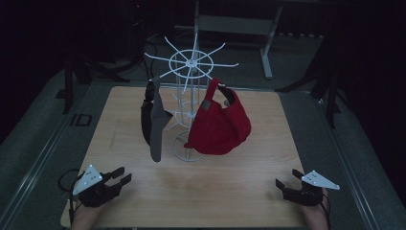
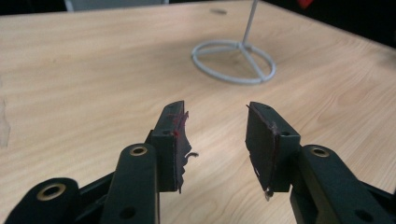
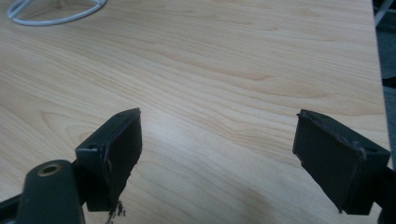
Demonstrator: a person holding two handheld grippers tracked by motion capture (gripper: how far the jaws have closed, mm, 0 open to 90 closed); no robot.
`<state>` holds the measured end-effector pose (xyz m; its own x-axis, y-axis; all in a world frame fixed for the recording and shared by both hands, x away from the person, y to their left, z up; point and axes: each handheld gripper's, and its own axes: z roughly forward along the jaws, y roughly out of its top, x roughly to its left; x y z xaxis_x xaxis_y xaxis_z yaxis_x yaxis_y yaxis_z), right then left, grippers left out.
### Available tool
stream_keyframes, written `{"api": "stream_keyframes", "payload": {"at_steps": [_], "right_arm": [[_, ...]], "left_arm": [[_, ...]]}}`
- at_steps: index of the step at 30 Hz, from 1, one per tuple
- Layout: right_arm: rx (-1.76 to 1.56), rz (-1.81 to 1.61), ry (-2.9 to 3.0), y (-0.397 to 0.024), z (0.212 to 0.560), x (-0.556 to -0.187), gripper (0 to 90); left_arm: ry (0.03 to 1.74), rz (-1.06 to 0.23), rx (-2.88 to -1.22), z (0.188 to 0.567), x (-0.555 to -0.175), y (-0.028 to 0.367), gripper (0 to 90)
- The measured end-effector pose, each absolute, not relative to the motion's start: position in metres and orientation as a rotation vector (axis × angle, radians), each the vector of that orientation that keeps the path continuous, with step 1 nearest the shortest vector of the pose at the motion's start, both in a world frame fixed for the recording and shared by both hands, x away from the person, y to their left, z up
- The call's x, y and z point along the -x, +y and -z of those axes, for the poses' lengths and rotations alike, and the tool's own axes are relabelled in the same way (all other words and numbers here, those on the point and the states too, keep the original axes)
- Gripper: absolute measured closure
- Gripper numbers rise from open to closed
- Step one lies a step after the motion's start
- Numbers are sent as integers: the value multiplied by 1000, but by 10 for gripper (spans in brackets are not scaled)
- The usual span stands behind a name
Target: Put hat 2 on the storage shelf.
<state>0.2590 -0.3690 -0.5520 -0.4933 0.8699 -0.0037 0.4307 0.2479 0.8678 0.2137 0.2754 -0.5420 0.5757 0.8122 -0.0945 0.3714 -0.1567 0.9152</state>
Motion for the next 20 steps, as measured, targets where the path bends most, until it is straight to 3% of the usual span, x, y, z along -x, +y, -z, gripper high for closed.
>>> {"api": "stream_keyframes", "payload": {"at_steps": [20], "right_arm": [[-1144, -1159, 2021, -369, 553, -260, 133]], "left_arm": [[988, -501, -1779, 553, -207, 278, 586]]}}
